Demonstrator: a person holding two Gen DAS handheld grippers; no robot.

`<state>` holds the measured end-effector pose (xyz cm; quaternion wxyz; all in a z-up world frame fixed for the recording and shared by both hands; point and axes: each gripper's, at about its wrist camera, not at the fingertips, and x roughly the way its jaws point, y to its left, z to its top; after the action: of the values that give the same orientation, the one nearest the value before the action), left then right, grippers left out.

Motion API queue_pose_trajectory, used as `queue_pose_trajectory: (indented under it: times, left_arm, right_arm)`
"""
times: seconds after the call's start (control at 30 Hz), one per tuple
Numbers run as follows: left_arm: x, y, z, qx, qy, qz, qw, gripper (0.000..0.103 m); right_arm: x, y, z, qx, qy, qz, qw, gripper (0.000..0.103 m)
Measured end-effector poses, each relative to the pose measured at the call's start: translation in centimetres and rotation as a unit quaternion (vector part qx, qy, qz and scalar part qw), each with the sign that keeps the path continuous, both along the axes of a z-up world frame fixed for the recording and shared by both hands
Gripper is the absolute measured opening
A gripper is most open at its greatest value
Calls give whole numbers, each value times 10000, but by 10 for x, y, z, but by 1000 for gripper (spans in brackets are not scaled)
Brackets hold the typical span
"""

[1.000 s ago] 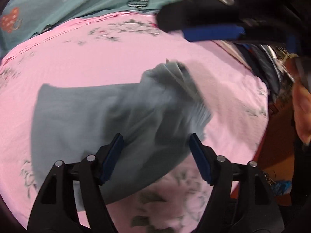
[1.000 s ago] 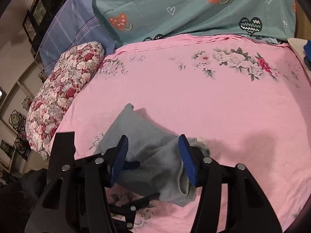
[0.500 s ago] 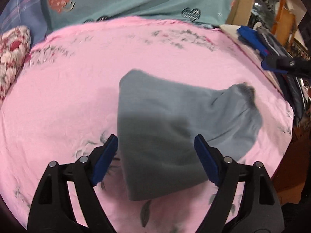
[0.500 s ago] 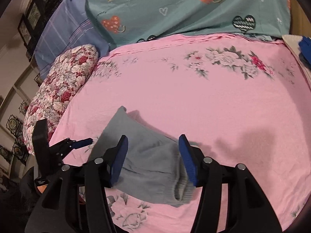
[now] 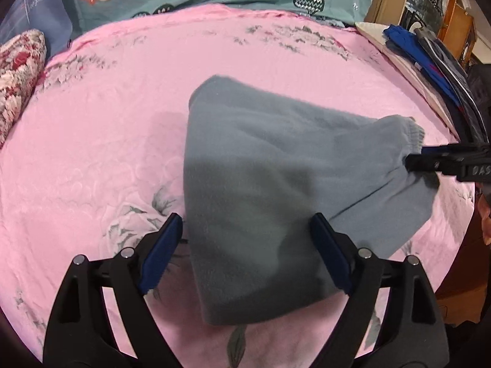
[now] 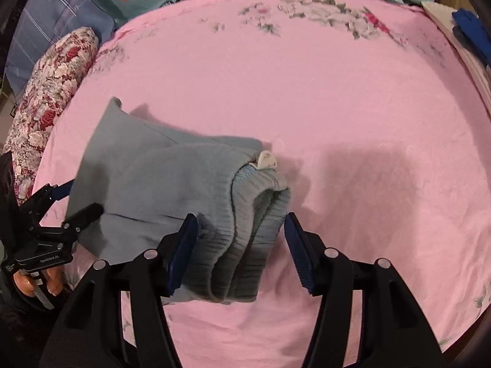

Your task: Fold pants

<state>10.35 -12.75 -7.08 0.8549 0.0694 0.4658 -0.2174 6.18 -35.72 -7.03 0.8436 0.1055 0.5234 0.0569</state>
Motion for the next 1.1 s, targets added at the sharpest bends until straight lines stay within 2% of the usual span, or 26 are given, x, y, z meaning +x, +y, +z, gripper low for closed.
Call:
queue_pose_trajectory:
  times: [0.07, 0.13, 0.2, 0.3, 0.4, 0.47, 0.57, 0.63, 0.7, 0.8, 0.9, 1.0, 1.1]
  left_arm:
    - [-10, -3, 17, -110, -241, -120, 9996, 87]
    - [-18, -8, 27, -45, -506, -227, 9985, 87]
    - [-17, -19, 20, 225, -573, -279, 9977, 87]
    - [-5, -24, -11, 585, -286, -248, 9976, 88]
    - [-5, -11, -9, 351, -225, -196, 9989, 89]
    - [-10, -4, 3, 305, -352, -180, 9988, 85]
    - [-17, 13, 28, -75, -531, -157, 9984, 85]
    - [-20, 17, 42, -302, -683, -245, 9969, 87]
    - [-20, 9, 44, -356, -770, -374, 9957, 87]
    - [-10, -8, 31, -463, -692, -462, 9955, 87]
    - [3, -19, 15, -435, -538, -477, 9965, 87]
    - [15, -22, -3, -43, -287, -443, 9986, 87]
    - [10, -26, -11, 325, -331, -567, 9973, 87]
  right_arm:
    - [-11, 5, 24, 110, -377, 112, 9992, 58]
    - [-16, 14, 36, 69, -555, 277, 9981, 58]
    - [-10, 24, 24, -128, -362, 410, 9984, 58]
    - [3, 23, -24, -321, 338, 260, 9986, 61]
    - [0, 20, -28, -323, 204, 237, 9990, 63]
    - [-4, 19, -14, -255, 90, 227, 9994, 63]
    - [-11, 23, 29, -34, -426, 412, 9982, 63]
    - [-4, 28, 54, 324, -721, 645, 9948, 63]
    - [23, 38, 67, 802, -743, 874, 9902, 63]
    - [84, 57, 63, 1435, -433, 1198, 9814, 63]
    - [147, 80, 36, 1867, 215, 1279, 9738, 63]
    - [188, 105, 2, 1948, 851, 1462, 9662, 63]
    - [204, 128, -22, 2301, 1507, 1775, 9449, 63]
